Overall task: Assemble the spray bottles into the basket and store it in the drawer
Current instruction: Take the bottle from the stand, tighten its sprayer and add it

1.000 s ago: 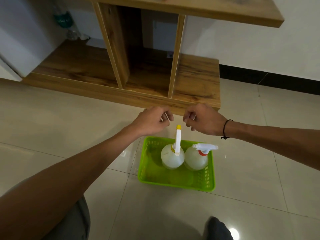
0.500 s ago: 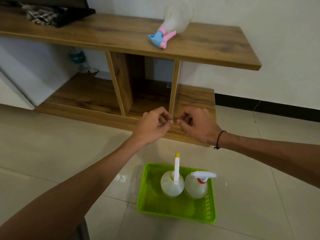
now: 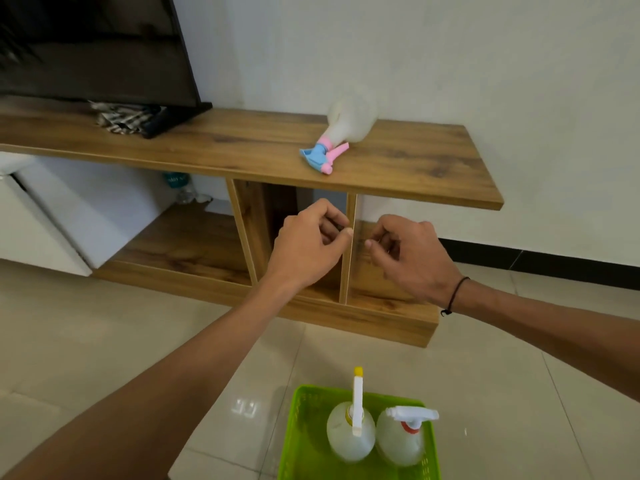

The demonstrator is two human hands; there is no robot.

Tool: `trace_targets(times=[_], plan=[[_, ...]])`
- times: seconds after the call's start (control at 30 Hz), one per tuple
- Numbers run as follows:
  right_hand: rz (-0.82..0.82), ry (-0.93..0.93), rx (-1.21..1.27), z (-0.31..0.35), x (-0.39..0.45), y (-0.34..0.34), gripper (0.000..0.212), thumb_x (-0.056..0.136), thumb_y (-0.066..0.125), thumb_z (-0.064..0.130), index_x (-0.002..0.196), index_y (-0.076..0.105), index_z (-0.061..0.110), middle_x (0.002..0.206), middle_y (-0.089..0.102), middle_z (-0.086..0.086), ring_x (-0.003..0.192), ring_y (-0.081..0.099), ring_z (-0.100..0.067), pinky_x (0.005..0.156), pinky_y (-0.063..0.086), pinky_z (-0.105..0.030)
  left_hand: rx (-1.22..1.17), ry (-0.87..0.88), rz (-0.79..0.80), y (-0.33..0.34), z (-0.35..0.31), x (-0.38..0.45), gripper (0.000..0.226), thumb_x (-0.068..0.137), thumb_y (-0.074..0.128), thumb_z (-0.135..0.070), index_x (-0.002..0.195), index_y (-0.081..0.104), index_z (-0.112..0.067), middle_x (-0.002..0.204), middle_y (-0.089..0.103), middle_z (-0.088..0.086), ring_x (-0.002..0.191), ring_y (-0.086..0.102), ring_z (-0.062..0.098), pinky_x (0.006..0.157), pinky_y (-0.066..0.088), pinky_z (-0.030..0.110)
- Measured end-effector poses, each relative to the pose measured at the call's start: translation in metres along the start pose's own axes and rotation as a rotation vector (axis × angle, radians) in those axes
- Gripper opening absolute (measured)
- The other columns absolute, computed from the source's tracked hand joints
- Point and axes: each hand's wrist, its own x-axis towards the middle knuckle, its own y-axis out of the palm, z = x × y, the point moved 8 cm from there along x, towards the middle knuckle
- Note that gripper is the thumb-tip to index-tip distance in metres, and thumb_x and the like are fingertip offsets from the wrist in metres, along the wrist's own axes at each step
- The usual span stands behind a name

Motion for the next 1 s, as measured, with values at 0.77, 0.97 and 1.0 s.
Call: trace_targets(times=[0.77,0.97,1.0], plan=[[-0.198,-0.030,-0.165,0.008,0.086,-0.026,0.013,0.095,0.064,0.024,0.106,0.060,0.018,0.098,0.064,0.001,0.091,0.059,-0.018,0.074,0.053,-0.032,0.584,0.018,0.186,-0.001,0.006,0.100,0.071,0.082,0.052,-0.083,0.143,0.049,-0.046,0.161,0.041,0.003,0.147,0.041,0.033,0.117,0.021,0.068],[-0.152,-0.070,-0.206,0.009,0.086,-0.019,0.040,0.092,0.068,0.022,0.128,0.054,0.014,0.126,0.056,-0.006,0.117,0.051,-0.024,0.092,0.050,-0.035,0.563,0.171,0.076,-0.024,-0.016,0.076,0.027,0.098,0.070,-0.032,0.124,0.063,-0.029,0.149,0.052,0.007,0.134,0.054,0.031,0.112,0.042,0.052],[-0.152,-0.078,-0.210,0.009,0.085,-0.019,0.046,0.091,0.069,0.021,0.132,0.052,0.014,0.131,0.055,-0.008,0.121,0.050,-0.025,0.097,0.049,-0.036,0.542,0.229,0.038,-0.031,-0.021,0.069,0.020,0.101,0.068,-0.024,0.120,0.065,-0.024,0.144,0.056,0.008,0.127,0.059,0.029,0.106,0.050,0.045]])
